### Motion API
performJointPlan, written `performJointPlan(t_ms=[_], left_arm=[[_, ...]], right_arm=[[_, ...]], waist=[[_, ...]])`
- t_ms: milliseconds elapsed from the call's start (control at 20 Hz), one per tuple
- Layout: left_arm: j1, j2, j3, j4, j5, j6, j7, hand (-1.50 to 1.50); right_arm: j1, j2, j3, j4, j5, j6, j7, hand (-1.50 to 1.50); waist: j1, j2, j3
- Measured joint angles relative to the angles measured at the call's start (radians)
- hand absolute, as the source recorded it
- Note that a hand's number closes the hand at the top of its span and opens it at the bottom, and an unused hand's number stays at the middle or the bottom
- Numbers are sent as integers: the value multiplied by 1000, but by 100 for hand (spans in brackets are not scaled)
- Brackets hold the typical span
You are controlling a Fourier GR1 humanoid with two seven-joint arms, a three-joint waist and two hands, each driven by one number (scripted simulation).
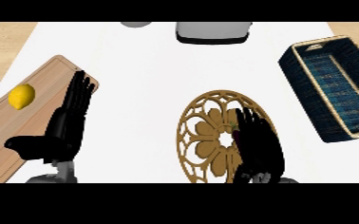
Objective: Pick the eggplant from the placemat and place it in the basket
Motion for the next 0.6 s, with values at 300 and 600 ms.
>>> performJointPlan(t_ms=[300, 600], left_arm=[[-1, -20, 12, 22, -16, -12, -17, 0], [-17, -27, 35, 15, -18, -27, 4, 0]], right_arm=[[22, 40, -29, 64, 61, -7, -43, -150], [33, 61, -83, 104, 100, -25, -86, -150]], waist=[[0, 0, 0], [0, 0, 0]])
